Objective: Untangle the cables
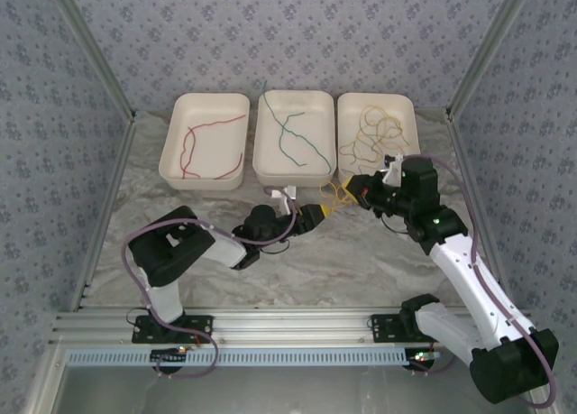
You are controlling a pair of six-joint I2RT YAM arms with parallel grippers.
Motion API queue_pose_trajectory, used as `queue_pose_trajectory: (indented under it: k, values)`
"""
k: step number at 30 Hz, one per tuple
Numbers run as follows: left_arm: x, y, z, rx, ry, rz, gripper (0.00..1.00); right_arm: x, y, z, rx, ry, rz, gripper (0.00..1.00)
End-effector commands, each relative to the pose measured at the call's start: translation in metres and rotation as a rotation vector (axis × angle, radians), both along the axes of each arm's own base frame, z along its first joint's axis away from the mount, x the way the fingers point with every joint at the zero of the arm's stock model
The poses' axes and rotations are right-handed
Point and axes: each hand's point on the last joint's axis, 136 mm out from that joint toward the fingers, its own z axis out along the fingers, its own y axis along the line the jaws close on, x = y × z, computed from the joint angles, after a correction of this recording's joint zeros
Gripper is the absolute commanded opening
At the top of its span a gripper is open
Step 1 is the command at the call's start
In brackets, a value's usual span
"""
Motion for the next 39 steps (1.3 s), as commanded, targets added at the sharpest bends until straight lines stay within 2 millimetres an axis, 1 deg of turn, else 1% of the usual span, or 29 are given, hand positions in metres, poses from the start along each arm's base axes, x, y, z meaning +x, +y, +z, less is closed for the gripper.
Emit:
queue_pose_trajectory:
  k: [1,2,4,6,8,10,12,13,16,18,20,21,22,24,26,29,31,34,37,39]
  values:
    - [0.001,-0.012,0.046,-0.164,-0.056,-0.028,0.56,-0.004,0.002,0.011,0.03,-0.032,0.019,0.0]
    - [0.0,-0.014,0.046,-0.163,-0.057,-0.032,0.53,-0.004,0.002,0.011,0.029,-0.033,0.02,0.0]
    - [-0.001,-0.018,0.048,-0.156,-0.064,-0.037,0.4,-0.004,0.002,0.011,0.03,-0.031,0.022,0.0]
    - [0.001,-0.018,0.045,-0.138,-0.063,-0.024,0.23,-0.005,0.002,0.01,0.029,-0.031,0.023,0.0]
    - [0.007,-0.01,0.045,-0.132,-0.071,0.02,0.0,-0.006,0.001,0.009,0.027,-0.029,0.023,0.0]
    - [0.015,0.002,0.048,-0.124,-0.084,0.062,0.0,-0.008,-0.001,0.009,0.02,-0.027,0.022,0.0]
    - [0.024,0.02,0.051,-0.087,-0.089,0.112,0.0,-0.012,-0.005,0.006,-0.004,-0.023,0.019,0.0]
    - [0.03,0.032,0.055,-0.061,-0.093,0.139,0.0,-0.015,-0.009,0.003,-0.025,-0.023,0.018,0.0]
    - [0.041,0.073,0.072,0.025,-0.121,0.219,0.0,-0.022,-0.025,-0.011,-0.108,-0.006,-0.009,0.0]
    - [0.043,0.099,0.081,0.151,-0.131,0.27,0.0,-0.024,-0.036,-0.02,-0.14,0.003,-0.032,0.0]
    - [0.04,0.122,0.093,0.352,-0.182,0.317,0.0,-0.023,-0.043,-0.022,-0.139,0.001,-0.046,0.0]
    - [0.039,0.131,0.099,0.426,-0.205,0.329,0.0,-0.022,-0.043,-0.021,-0.144,-0.004,-0.041,0.0]
    - [0.039,0.142,0.106,0.485,-0.226,0.345,0.0,-0.021,-0.042,-0.02,-0.166,-0.016,-0.022,0.0]
    - [0.044,0.161,0.124,0.508,-0.255,0.379,0.0,-0.02,-0.039,-0.024,-0.275,-0.013,0.016,0.0]
    - [0.05,0.182,0.146,0.509,-0.28,0.425,0.0,-0.025,-0.037,-0.038,-0.433,0.011,0.051,0.0]
    - [0.059,0.205,0.182,0.452,-0.32,0.473,0.0,-0.03,-0.03,-0.057,-0.575,0.012,0.085,0.0]
    - [0.062,0.215,0.205,0.42,-0.348,0.491,0.0,-0.034,-0.025,-0.072,-0.639,0.013,0.106,0.0]
    - [0.069,0.224,0.233,0.38,-0.379,0.503,0.0,-0.046,-0.01,-0.089,-0.707,-0.02,0.173,0.0]
    - [0.078,0.233,0.257,0.336,-0.395,0.52,0.0,-0.059,0.008,-0.102,-0.774,-0.055,0.28,0.0]
    - [0.085,0.237,0.27,0.296,-0.396,0.527,0.0,-0.069,0.019,-0.111,-0.819,-0.072,0.339,0.0]
